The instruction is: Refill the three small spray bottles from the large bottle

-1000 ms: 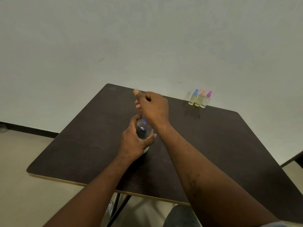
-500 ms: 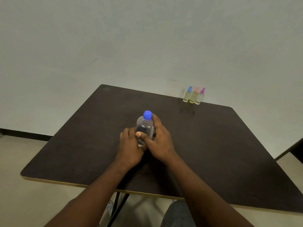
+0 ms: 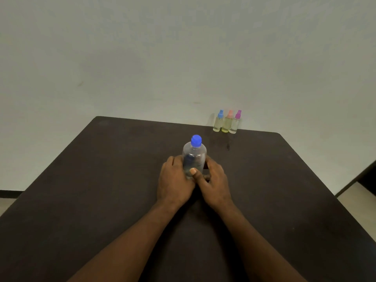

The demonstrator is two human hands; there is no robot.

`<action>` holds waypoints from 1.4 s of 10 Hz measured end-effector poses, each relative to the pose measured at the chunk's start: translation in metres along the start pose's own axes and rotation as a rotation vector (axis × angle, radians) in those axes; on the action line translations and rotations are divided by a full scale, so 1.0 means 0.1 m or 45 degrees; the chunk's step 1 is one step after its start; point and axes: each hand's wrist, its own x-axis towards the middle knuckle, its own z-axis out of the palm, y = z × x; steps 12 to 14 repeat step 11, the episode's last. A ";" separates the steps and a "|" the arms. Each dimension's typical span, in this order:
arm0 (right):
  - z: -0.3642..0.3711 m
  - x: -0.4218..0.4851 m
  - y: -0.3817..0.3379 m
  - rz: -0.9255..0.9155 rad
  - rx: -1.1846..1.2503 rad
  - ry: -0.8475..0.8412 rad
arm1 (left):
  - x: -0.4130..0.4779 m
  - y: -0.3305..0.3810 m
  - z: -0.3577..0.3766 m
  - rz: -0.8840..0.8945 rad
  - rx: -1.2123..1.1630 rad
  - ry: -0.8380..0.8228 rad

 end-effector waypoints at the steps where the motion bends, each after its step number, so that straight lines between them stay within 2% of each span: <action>1: -0.05 0.33 0.25 0.071 0.074 0.043 | 0.43 0.02 0.24 -0.032 -0.014 0.011; 2: -0.08 0.60 0.40 0.166 0.019 0.056 | 0.75 0.02 0.40 -0.045 0.018 0.025; 3: -0.15 1.06 0.71 0.282 -0.233 0.054 | 1.26 -0.01 0.65 -0.040 0.068 0.022; 4: -0.20 1.40 0.90 0.299 -0.366 0.048 | 1.63 -0.04 0.85 -0.045 0.071 0.037; 5: -0.27 1.75 1.06 0.354 -0.382 0.069 | 2.11 -0.07 1.10 -0.048 0.055 0.044; 7: -0.14 1.98 1.16 0.409 -0.631 0.060 | 2.53 -0.15 1.34 -0.015 -0.011 0.038; 9: -0.04 2.06 1.08 0.426 -0.851 -0.076 | 2.68 -0.17 1.36 -0.033 0.057 -0.057; 10: -0.09 2.10 1.01 0.447 -0.800 -0.133 | 2.71 -0.15 1.29 -0.065 0.080 -0.133; 11: -0.20 2.16 0.90 0.556 -0.761 -0.351 | 2.71 -0.14 1.14 -0.191 0.207 -0.287; 14: -0.20 2.16 0.90 0.556 -0.761 -0.351 | 2.71 -0.14 1.14 -0.191 0.207 -0.287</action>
